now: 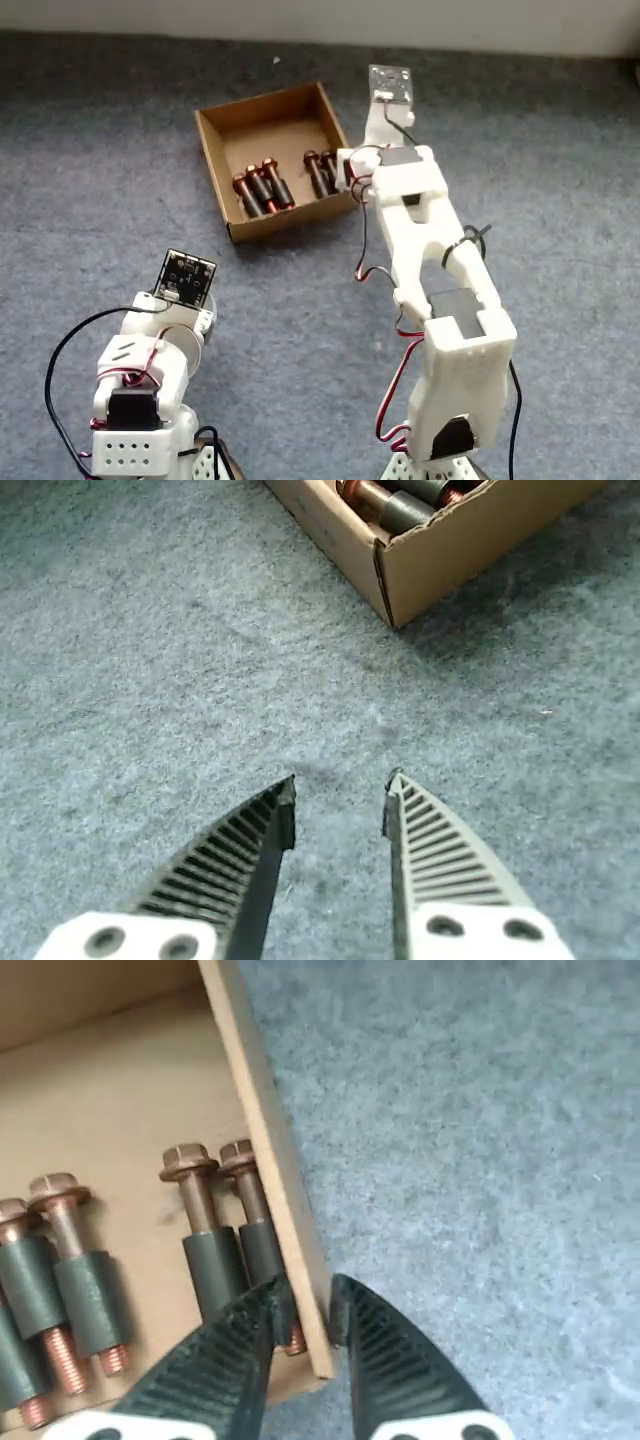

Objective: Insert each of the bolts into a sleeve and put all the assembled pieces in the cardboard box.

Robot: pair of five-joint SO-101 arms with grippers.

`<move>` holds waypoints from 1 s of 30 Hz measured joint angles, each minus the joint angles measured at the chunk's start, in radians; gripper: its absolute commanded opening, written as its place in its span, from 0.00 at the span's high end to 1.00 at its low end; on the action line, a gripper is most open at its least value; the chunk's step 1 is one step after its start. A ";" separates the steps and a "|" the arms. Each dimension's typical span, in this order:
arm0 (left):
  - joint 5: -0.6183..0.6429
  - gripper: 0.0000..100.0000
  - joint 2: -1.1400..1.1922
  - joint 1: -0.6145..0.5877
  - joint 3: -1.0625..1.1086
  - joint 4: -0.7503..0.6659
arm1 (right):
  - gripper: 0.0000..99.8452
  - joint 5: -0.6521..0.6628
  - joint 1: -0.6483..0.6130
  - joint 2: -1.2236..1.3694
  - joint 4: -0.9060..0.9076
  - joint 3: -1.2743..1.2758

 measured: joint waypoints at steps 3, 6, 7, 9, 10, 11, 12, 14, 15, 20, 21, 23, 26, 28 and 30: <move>0.000 0.83 0.000 0.000 0.000 0.000 | 1.00 0.000 -0.008 -0.002 0.083 -0.012; 0.000 0.83 0.000 0.000 0.000 0.000 | 1.00 -0.006 -0.008 -0.003 0.161 -0.025; 0.000 0.83 0.000 0.000 0.000 0.000 | 1.00 -0.018 -0.008 -0.003 0.187 -0.029; 0.000 0.83 0.000 0.000 0.000 0.000 | 1.00 -0.058 -0.011 -0.017 0.235 -0.028; 0.000 0.83 0.000 0.000 0.000 0.000 | 1.00 -0.077 -0.011 -0.029 0.259 -0.028; 0.000 0.83 0.000 0.000 0.000 0.000 | 1.00 -0.087 -0.015 -0.044 0.285 -0.025; 0.000 0.83 0.000 0.000 0.000 0.000 | 1.00 -0.094 -0.020 -0.061 0.313 -0.023; 0.000 0.83 0.000 0.000 0.000 0.000 | 0.99 -0.100 -0.026 -0.101 0.359 -0.020; 0.000 0.83 0.000 0.000 0.000 0.000 | 0.99 -0.101 -0.026 -0.124 0.381 -0.020; 0.000 0.83 0.000 0.000 0.000 0.000 | 0.85 -0.107 -0.029 -0.275 0.486 -0.021; 0.000 0.83 0.000 0.000 0.000 0.000 | 0.82 -0.107 -0.034 -0.301 0.514 -0.021; 0.000 0.83 0.000 0.000 0.000 0.000 | 0.82 -0.109 -0.044 -0.348 0.580 -0.021; 0.000 0.83 0.000 0.000 0.000 0.000 | 0.84 -0.109 -0.064 -0.411 0.686 -0.021; 0.000 0.83 0.000 0.000 0.000 0.000 | 0.89 -0.110 -0.078 -0.445 0.741 -0.021; 0.000 0.83 0.000 0.000 0.000 0.000 | 0.98 -0.110 -0.084 -0.476 0.789 -0.021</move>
